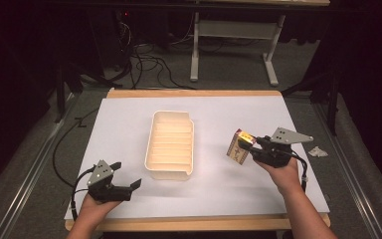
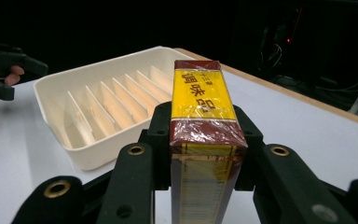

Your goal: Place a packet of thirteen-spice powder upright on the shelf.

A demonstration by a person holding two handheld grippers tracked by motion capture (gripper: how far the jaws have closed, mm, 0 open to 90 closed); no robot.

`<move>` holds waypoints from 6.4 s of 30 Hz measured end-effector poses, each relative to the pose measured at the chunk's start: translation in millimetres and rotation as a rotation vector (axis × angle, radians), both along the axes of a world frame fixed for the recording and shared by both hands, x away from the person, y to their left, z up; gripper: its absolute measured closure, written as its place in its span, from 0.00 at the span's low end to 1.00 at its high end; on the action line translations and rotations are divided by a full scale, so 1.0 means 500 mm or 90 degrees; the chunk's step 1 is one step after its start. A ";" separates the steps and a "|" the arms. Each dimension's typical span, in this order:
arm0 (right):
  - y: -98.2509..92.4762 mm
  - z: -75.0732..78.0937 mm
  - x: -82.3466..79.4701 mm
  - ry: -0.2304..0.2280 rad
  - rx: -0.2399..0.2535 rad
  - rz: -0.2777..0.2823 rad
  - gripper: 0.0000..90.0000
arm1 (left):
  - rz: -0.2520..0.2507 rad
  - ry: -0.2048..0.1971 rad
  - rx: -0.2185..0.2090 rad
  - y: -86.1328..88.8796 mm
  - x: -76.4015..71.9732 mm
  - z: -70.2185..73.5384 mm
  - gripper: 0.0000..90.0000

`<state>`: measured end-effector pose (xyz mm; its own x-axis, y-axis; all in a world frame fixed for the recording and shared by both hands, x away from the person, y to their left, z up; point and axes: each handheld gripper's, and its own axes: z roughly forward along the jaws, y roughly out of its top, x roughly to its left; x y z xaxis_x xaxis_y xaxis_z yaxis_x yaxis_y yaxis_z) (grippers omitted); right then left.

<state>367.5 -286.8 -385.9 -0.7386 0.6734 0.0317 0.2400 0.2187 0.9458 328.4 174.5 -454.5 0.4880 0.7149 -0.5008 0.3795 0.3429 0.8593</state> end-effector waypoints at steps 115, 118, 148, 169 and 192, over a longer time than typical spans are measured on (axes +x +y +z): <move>0.313 -0.001 0.119 -0.032 -0.027 0.351 0.76 | -0.017 -0.004 -0.016 0.006 -0.009 0.003 0.05; 0.316 -0.002 0.120 -0.032 -0.027 0.352 0.76 | -0.017 -0.002 -0.019 0.005 -0.010 0.003 0.05; 0.343 -0.039 0.118 -0.011 -0.049 0.332 0.72 | -0.021 0.002 -0.015 0.003 -0.010 0.001 0.05; 0.335 -0.055 0.120 0.000 -0.036 0.324 0.68 | -0.023 0.004 -0.011 0.002 -0.010 0.000 0.05; 0.327 -0.055 0.109 -0.010 -0.038 0.321 0.72 | -0.024 0.007 -0.007 0.001 -0.012 -0.002 0.05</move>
<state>422.1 -123.5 -413.3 -0.9724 0.2330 -0.0101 0.0760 0.3579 0.9307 322.2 175.0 -455.6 0.5086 0.6906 -0.5142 0.4018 0.3378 0.8511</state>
